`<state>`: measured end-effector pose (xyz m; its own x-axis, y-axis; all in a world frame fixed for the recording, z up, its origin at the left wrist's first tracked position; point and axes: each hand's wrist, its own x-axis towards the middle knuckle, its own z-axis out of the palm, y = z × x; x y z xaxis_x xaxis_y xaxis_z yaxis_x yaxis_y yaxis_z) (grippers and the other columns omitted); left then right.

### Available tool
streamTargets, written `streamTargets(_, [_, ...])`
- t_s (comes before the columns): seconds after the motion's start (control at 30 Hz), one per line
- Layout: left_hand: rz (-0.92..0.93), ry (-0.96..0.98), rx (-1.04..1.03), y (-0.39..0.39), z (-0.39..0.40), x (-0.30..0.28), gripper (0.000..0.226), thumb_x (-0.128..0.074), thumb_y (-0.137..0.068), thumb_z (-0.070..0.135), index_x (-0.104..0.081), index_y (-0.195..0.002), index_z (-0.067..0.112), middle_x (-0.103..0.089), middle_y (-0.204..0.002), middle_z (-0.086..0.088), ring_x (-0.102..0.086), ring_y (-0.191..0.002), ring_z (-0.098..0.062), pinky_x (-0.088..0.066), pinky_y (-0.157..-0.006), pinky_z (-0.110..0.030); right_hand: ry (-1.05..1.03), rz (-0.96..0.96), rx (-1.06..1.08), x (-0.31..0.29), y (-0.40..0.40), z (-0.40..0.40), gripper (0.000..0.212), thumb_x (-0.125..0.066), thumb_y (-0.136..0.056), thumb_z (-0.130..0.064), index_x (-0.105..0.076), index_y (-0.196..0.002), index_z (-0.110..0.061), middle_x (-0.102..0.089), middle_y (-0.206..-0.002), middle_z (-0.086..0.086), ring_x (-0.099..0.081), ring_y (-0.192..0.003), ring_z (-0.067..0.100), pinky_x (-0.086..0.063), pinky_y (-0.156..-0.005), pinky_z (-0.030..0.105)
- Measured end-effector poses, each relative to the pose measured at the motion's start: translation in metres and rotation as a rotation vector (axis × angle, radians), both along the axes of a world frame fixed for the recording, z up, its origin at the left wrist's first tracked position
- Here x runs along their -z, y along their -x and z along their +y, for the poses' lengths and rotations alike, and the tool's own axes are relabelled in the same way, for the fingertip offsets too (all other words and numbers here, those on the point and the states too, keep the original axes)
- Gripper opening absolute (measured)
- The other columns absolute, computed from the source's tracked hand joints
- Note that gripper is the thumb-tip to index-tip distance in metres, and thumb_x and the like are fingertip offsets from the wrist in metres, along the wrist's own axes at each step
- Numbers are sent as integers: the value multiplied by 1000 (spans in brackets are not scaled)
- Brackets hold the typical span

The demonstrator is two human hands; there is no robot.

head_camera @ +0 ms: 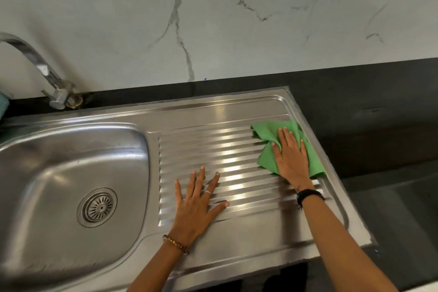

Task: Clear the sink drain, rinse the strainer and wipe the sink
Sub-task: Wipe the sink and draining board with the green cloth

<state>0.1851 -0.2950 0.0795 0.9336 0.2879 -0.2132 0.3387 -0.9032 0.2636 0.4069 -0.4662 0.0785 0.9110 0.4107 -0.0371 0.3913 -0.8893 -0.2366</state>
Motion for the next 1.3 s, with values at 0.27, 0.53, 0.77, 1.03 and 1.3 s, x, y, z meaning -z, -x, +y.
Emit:
streamTargets(0.27, [-29, 129, -141, 23, 22, 2, 100, 16, -53, 88, 25, -136, 34, 37, -145, 4, 33, -135, -16, 26, -108, -41, 10, -11, 201, 5, 48, -4, 55, -26, -100, -36, -13, -150, -16, -16, -158, 5, -12, -146, 21, -1, -117, 48])
streamTargets(0.53, [-88, 305, -385, 61, 47, 1, 118, -8, -48, 97, 21, -139, 28, 25, -150, 5, 21, -137, -9, 13, -113, -37, 38, 51, 64, -6, 65, 53, 54, -20, -100, -37, -8, -150, -20, -2, -160, 2, -1, -147, 18, 5, -117, 55])
streamTargets(0.77, [-211, 352, -404, 59, 43, -2, 117, -61, -66, 68, 25, -135, 26, 27, -149, 0, 17, -140, -11, 2, -117, -35, 35, 18, -274, 4, 132, 140, 55, -22, -98, -41, -10, -149, -23, 0, -160, -1, 2, -147, 19, 13, -113, 52])
streamTargets(1.03, [-299, 457, -437, 62, 47, -2, 129, -78, -60, 50, 28, -131, 28, 32, -142, 8, 21, -136, -9, -7, -113, -28, 29, 8, -655, 3, 160, 182, 53, -29, -99, -37, -16, -148, -26, -9, -160, -4, -4, -147, 18, 15, -113, 51])
streamTargets(1.3, [-237, 339, -322, 60, 38, -3, 123, -51, -54, 82, 25, -134, 28, 33, -145, 3, 22, -140, -16, 9, -115, -36, -25, 11, -648, 3, 161, 151, 50, -31, -98, -35, -23, -147, -26, -23, -156, -6, -17, -145, 12, 7, -118, 43])
